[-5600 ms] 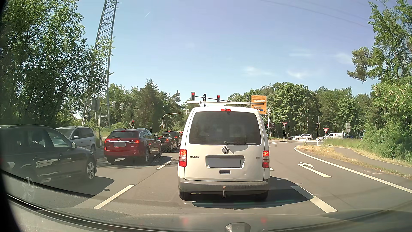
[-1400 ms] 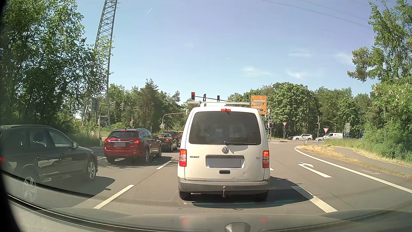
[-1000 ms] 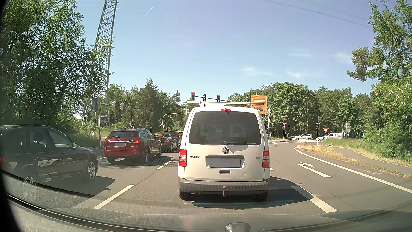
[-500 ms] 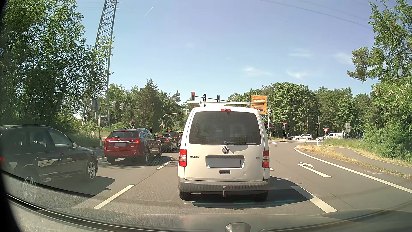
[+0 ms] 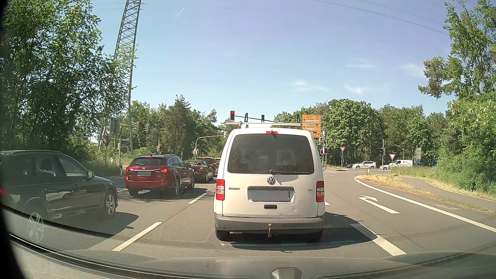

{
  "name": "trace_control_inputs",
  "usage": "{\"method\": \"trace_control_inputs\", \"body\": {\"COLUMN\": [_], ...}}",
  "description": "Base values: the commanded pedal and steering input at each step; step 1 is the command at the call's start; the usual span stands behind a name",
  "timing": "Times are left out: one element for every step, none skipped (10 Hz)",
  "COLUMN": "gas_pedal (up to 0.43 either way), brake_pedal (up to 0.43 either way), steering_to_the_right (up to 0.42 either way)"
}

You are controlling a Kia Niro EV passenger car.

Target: Follow the waypoints while adhering to traffic rules and regulations

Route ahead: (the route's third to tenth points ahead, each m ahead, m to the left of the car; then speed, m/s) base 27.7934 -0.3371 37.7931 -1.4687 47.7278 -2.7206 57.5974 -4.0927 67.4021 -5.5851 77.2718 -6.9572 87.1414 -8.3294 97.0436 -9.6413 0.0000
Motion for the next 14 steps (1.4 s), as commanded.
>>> {"method": "trace_control_inputs", "body": {"gas_pedal": [0.000, 0.000, 0.000, 0.000, 0.000, 0.000, 0.000, 0.000, 0.000, 0.000, 0.000, 0.000, 0.000, 0.000], "brake_pedal": [0.250, 0.250, 0.250, 0.250, 0.250, 0.250, 0.250, 0.250, 0.250, 0.250, 0.250, 0.250, 0.250, 0.250], "steering_to_the_right": [0.007, 0.007, 0.007, 0.007, 0.007, 0.007, 0.007, 0.007, 0.007, 0.007, 0.007, 0.007, 0.007, 0.007]}}
